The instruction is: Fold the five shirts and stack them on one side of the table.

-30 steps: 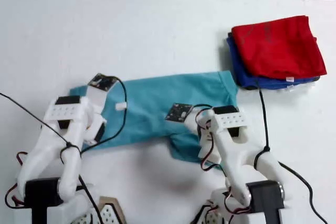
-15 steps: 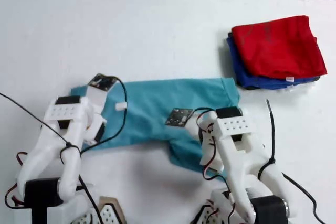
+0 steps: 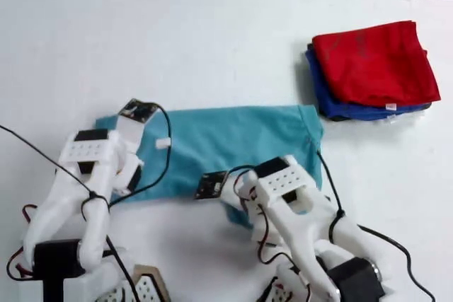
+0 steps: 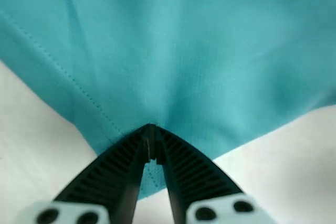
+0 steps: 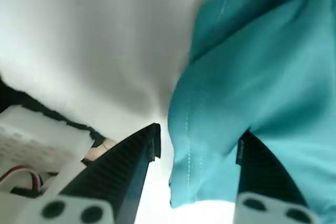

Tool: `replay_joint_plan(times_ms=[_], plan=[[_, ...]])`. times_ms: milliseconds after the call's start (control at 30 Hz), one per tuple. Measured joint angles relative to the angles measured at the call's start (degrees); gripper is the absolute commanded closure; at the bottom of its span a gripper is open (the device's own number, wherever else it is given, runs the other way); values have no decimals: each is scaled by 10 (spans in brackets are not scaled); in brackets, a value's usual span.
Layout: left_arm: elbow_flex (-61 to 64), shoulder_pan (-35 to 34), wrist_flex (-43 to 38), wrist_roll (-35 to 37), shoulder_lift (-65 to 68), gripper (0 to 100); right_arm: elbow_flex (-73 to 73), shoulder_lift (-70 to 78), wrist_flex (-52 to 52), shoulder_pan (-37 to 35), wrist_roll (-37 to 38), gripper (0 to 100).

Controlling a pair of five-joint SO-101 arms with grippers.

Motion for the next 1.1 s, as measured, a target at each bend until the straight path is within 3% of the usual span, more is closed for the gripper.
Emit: replay_joint_plan(times_ms=[200, 333, 400, 700, 867, 1100], plan=[[0, 0, 0, 0, 0, 974, -11, 72, -40, 1, -8, 776], [0, 0, 0, 0, 0, 974, -43, 107, -41, 21, -9, 995], [0, 0, 0, 0, 0, 974, -62, 115, -42, 26, -9, 953], [10, -1, -11, 0, 0, 974, -102, 135, -33, 34, -7, 981], [47, -1, -71, -22, -3, 975, -163, 146, 27, 33, -9, 981], [-3, 1, -32, -28, 76, 975, -316, 147, 136, 83, 15, 981]])
